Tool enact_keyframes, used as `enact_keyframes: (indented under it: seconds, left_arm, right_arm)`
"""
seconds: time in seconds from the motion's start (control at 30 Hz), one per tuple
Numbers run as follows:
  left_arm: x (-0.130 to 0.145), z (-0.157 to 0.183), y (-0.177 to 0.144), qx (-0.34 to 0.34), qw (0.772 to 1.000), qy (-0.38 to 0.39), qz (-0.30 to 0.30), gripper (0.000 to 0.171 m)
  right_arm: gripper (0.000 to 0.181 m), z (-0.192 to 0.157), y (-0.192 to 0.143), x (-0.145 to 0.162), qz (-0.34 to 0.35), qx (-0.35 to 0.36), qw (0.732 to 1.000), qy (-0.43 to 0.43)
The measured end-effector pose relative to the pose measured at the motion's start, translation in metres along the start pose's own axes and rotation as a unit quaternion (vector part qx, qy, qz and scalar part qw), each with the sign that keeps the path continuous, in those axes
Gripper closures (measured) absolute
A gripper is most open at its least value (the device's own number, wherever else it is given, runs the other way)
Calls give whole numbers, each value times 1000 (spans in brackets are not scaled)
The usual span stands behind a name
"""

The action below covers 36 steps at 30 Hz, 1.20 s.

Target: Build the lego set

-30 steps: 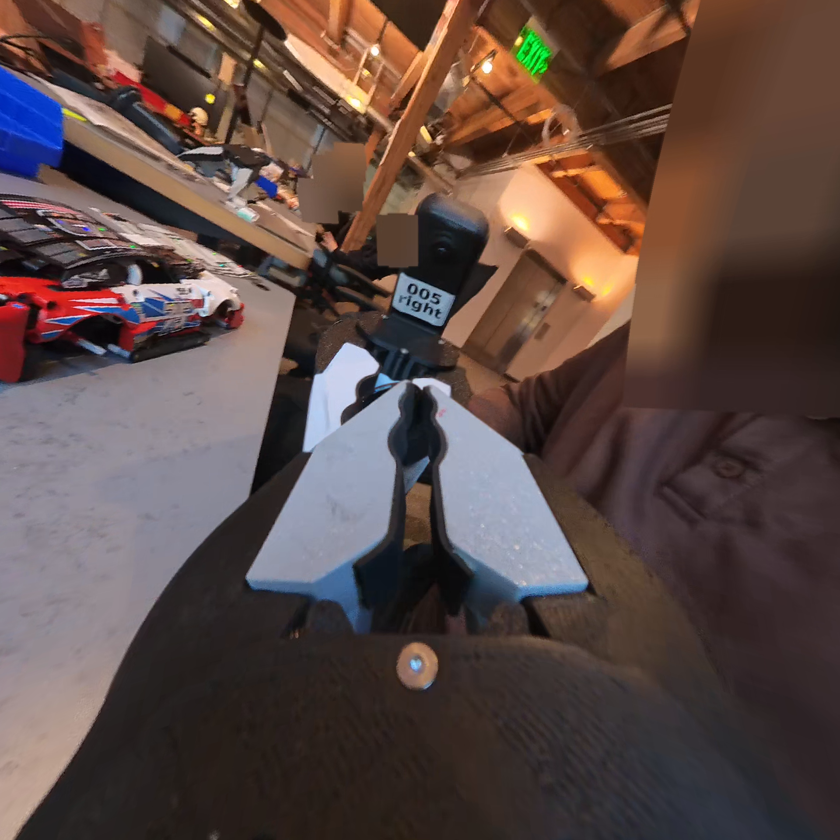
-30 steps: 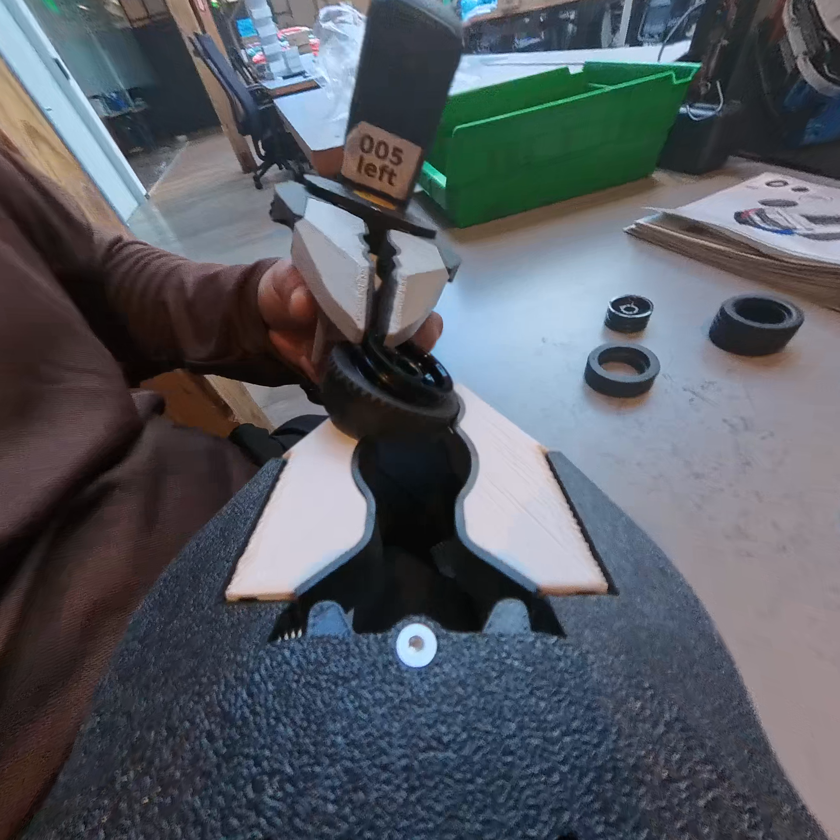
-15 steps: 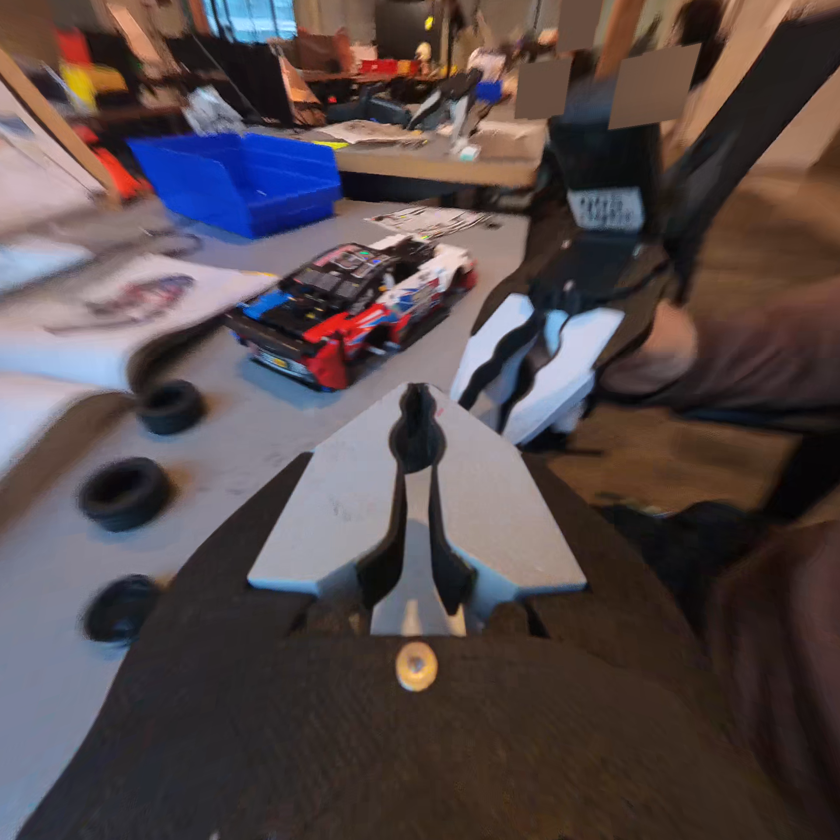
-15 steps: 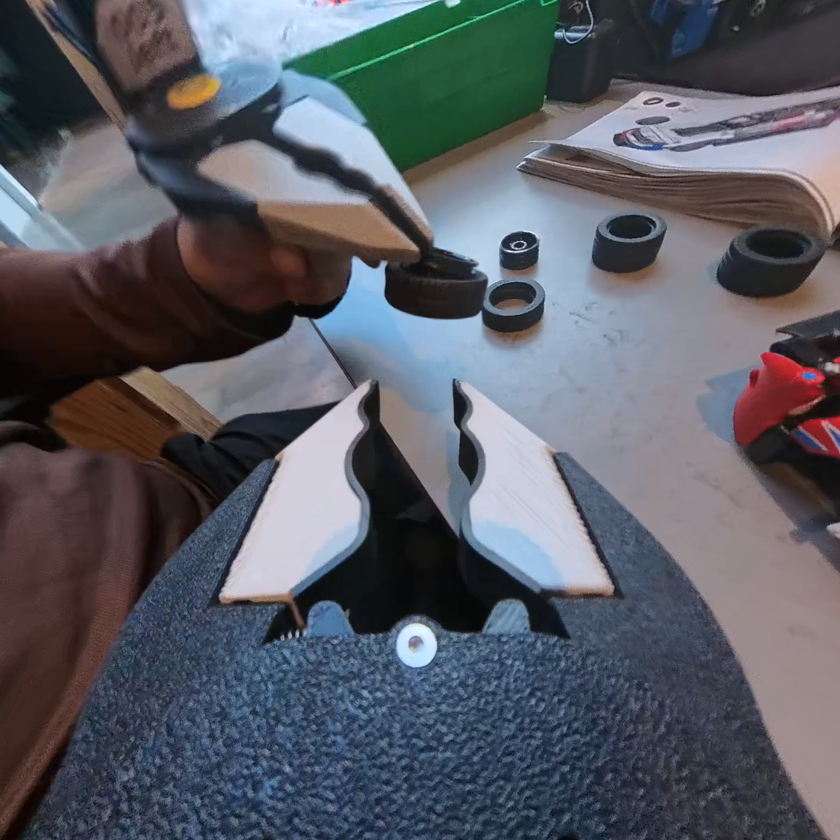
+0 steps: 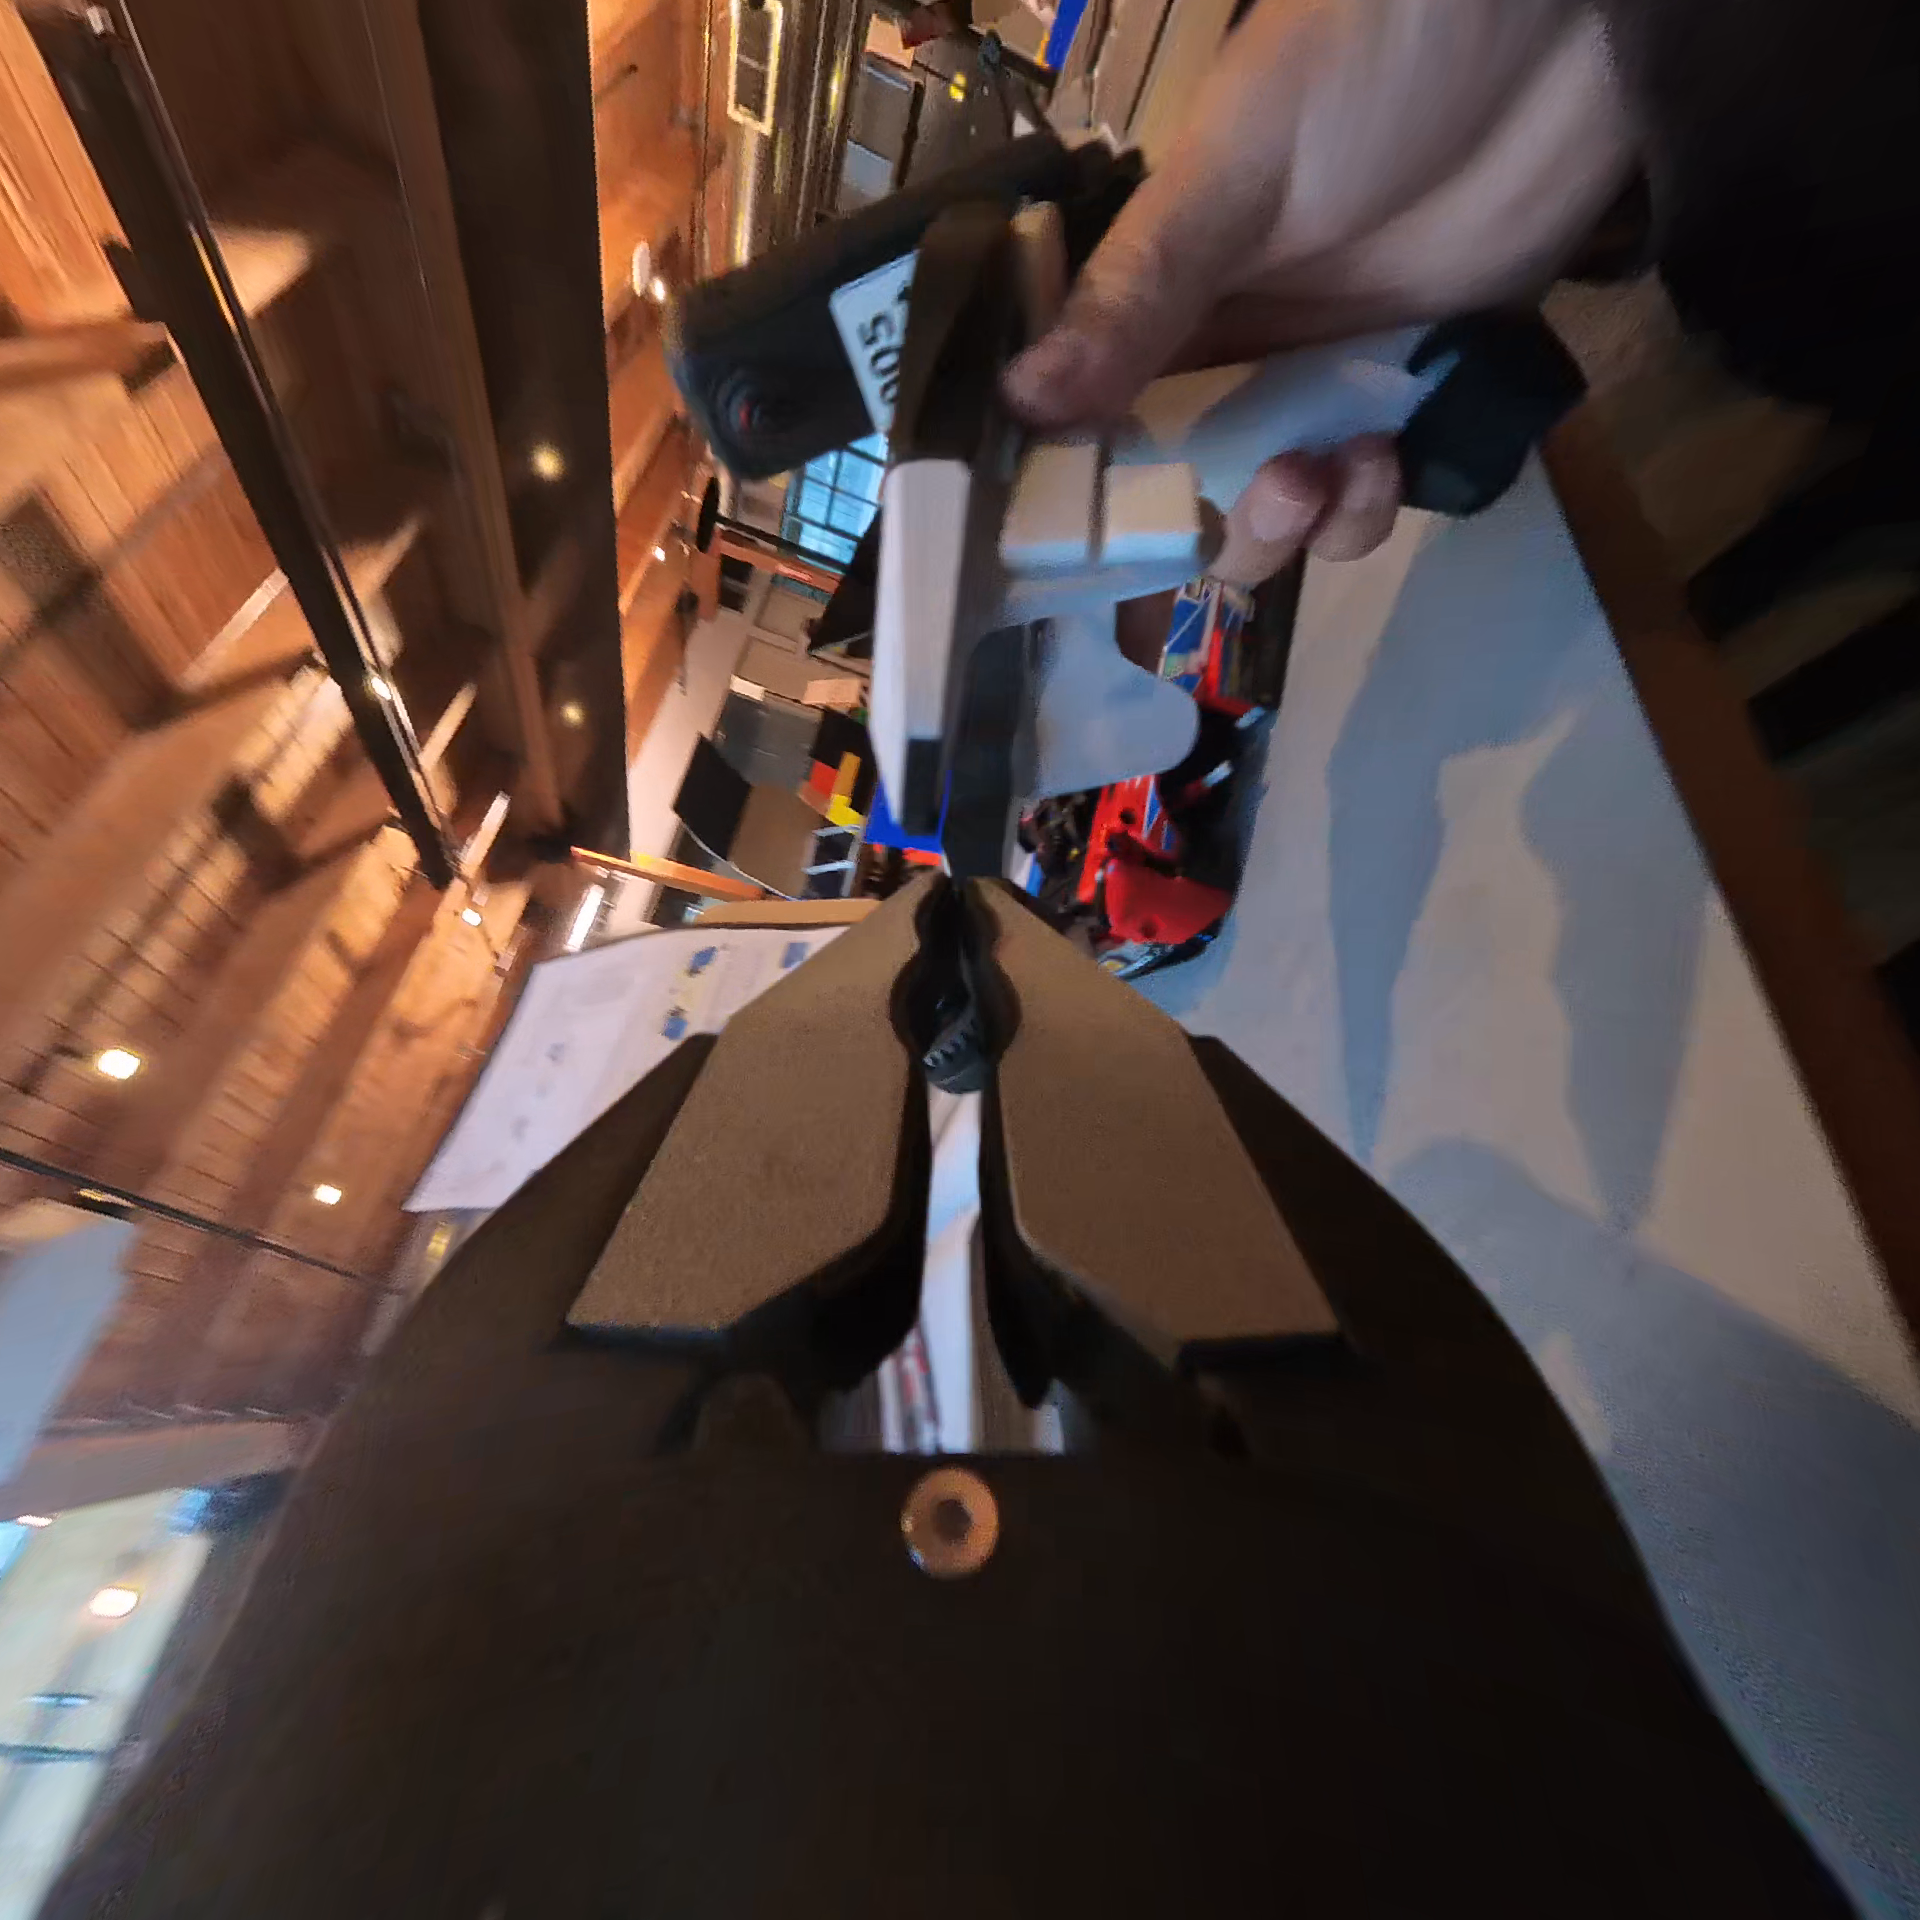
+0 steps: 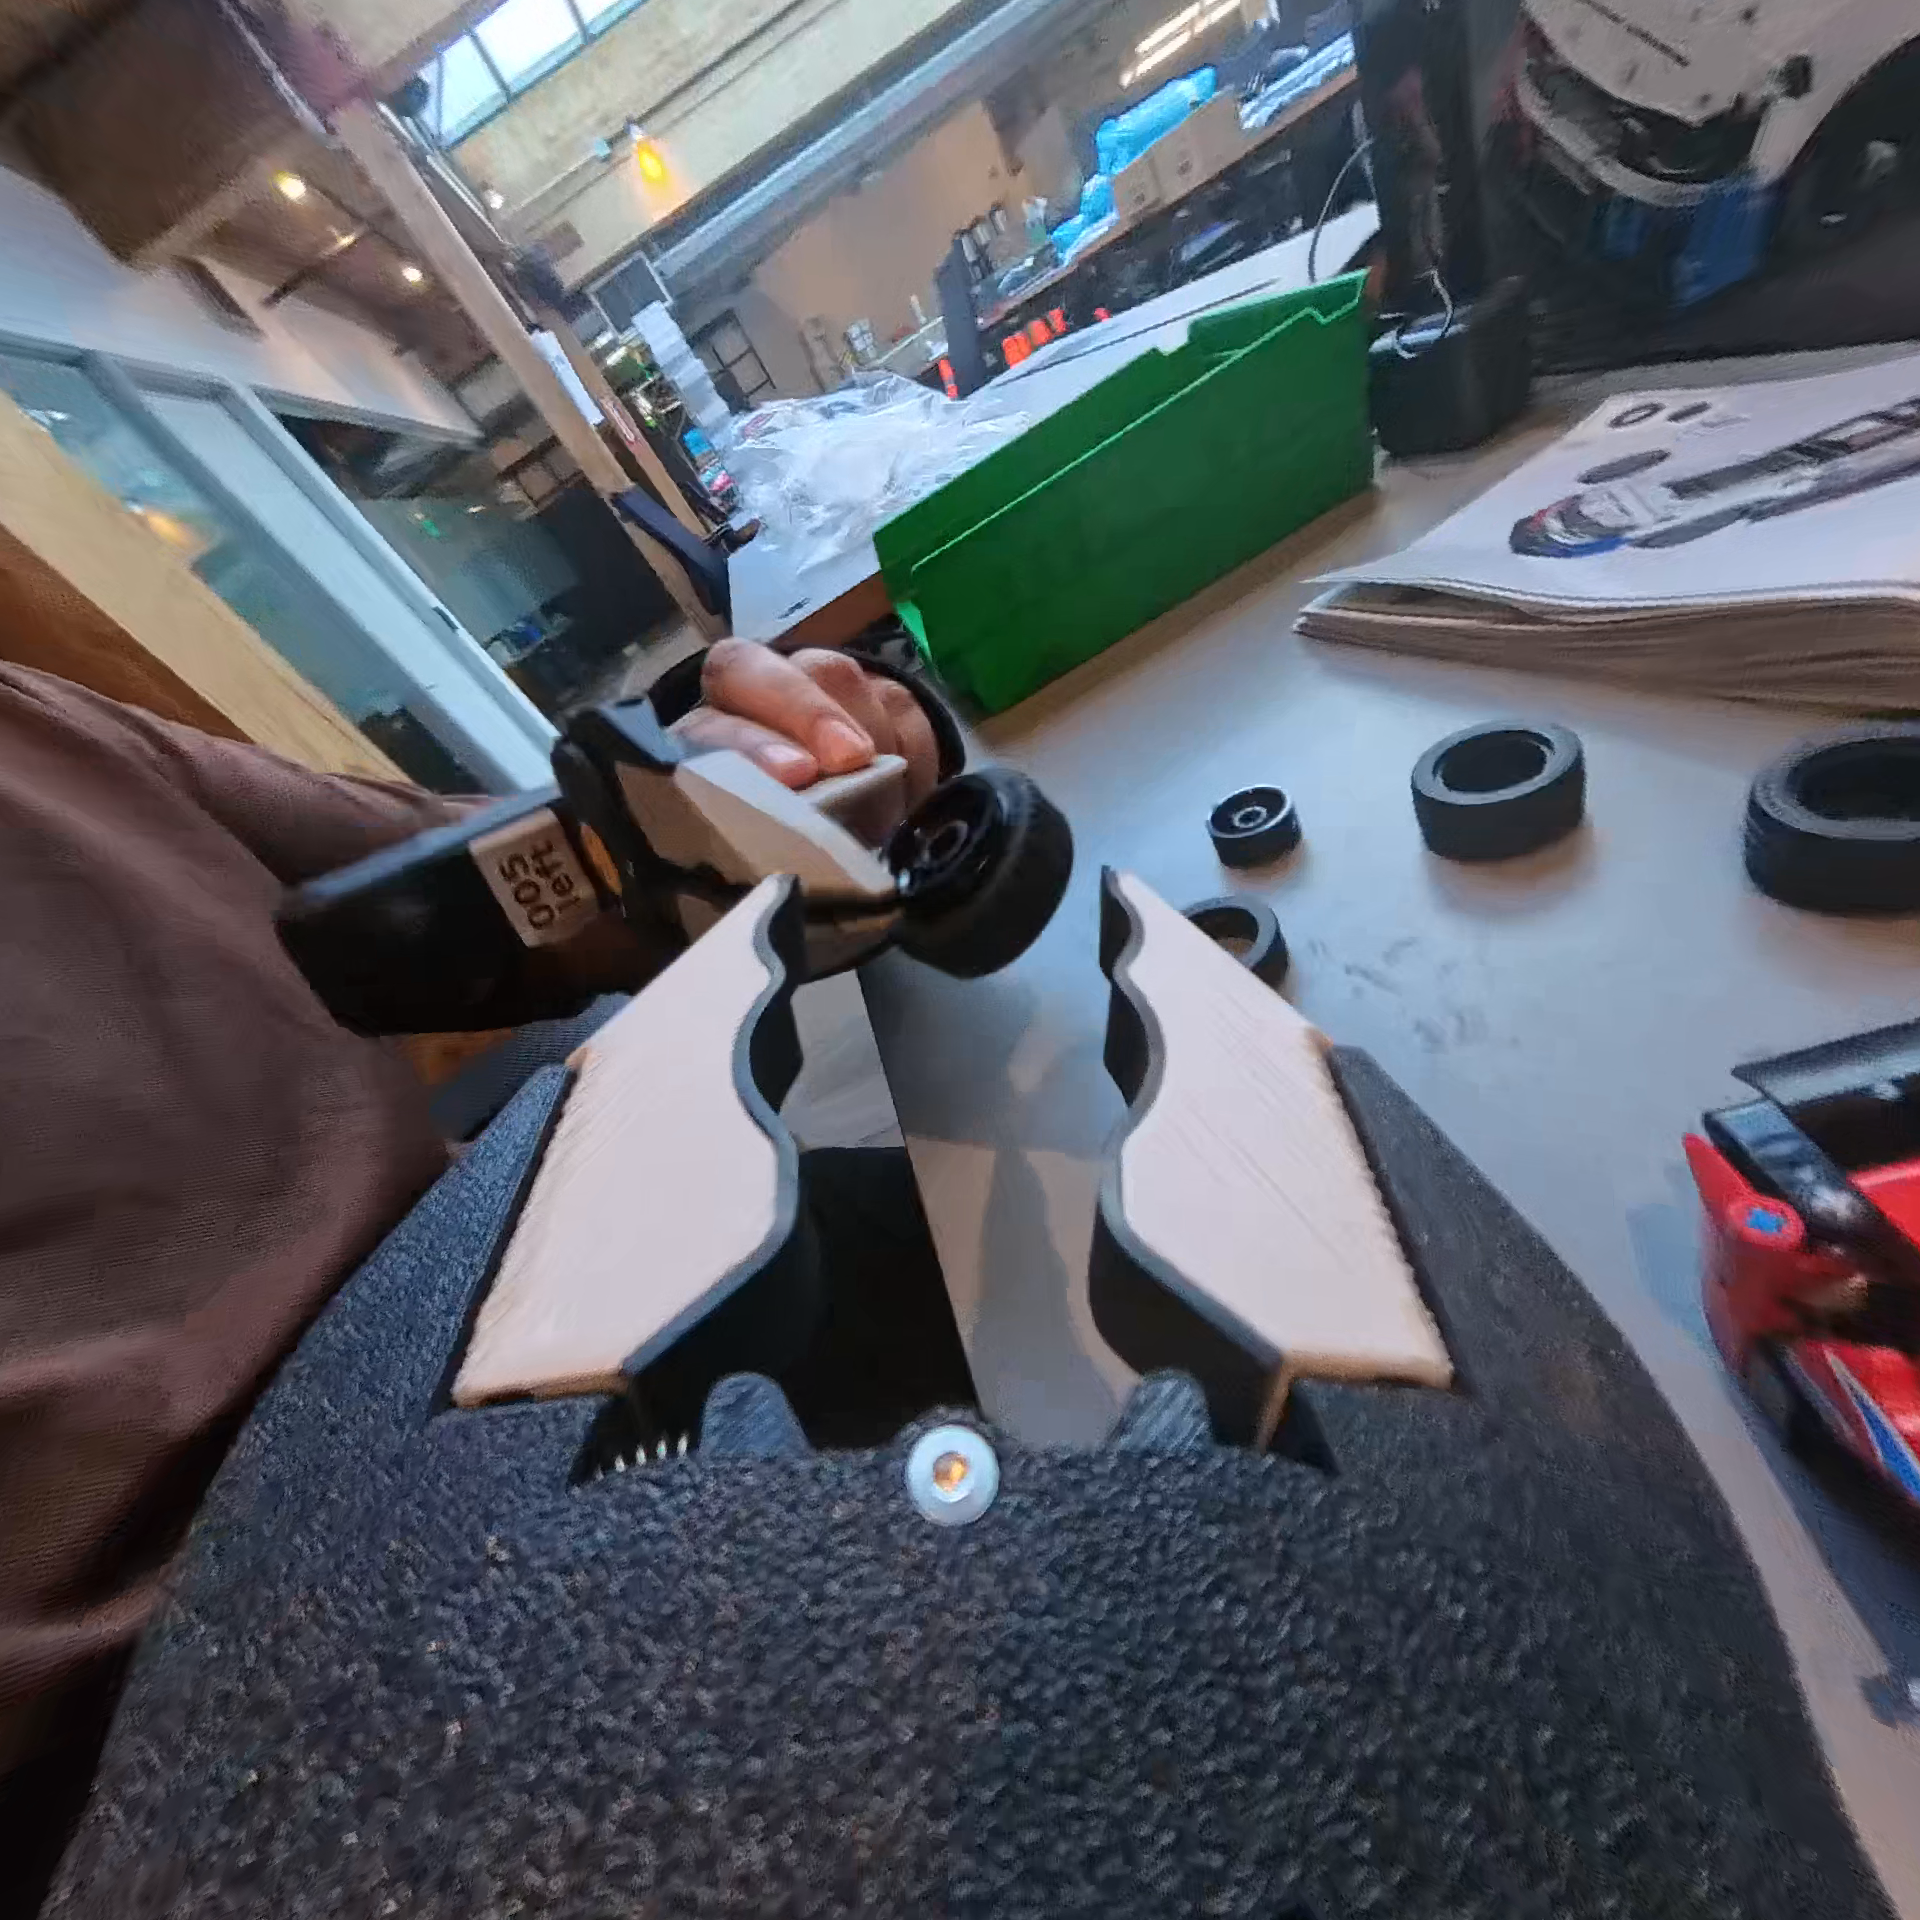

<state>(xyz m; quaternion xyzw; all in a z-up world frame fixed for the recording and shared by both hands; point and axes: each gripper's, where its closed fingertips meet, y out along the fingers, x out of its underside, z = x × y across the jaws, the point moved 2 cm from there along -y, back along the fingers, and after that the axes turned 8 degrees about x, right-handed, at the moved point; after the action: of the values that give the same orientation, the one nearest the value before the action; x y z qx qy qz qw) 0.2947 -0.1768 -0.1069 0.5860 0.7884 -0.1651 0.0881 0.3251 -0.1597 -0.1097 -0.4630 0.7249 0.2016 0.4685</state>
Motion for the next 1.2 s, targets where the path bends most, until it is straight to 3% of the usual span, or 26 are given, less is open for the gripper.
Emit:
enact_keyframes:
  seconds: [0.17,0.3,0.43,0.5,0.57,0.67,0.77,0.83,0.97,1.07,1.13,1.2]
  left_arm:
    - [8,13,3,-9,994,113,4,171]
    - [18,21,4,-4,987,161,15,171]
    - [33,22,8,29,998,61,14,171]
    - [39,20,8,69,996,-49,9,171]
    - [42,10,0,107,972,-205,33,158]
    - [56,-22,-9,116,893,-428,73,129]
    - [55,-13,0,225,804,-544,76,130]
    - [58,3,6,280,767,-575,50,146]
    - [53,1,6,275,772,-565,92,152]
    - [52,-9,3,221,790,-549,160,152]
    - [55,-22,-2,185,770,-574,209,152]
    - [55,-29,-5,166,747,-595,246,153]
  right_arm:
    - [137,6,18,0,-41,-102,985,130]
    - [161,25,26,8,-75,-78,988,110]
    - [162,37,28,4,-83,-16,996,23]
    - [162,42,28,1,-80,28,996,-24]
    - [162,41,28,0,-80,54,993,-65]
    - [162,38,30,5,-95,67,987,-107]
    - [162,29,35,1,-82,51,989,-113]
    - [162,26,34,-1,-79,47,989,-112]
    - [161,19,25,-1,-69,41,986,-147]
    - [145,21,18,4,-82,44,982,-162]
    - [145,15,17,2,-70,35,983,-164]
    - [160,12,17,-8,-39,48,983,-173]
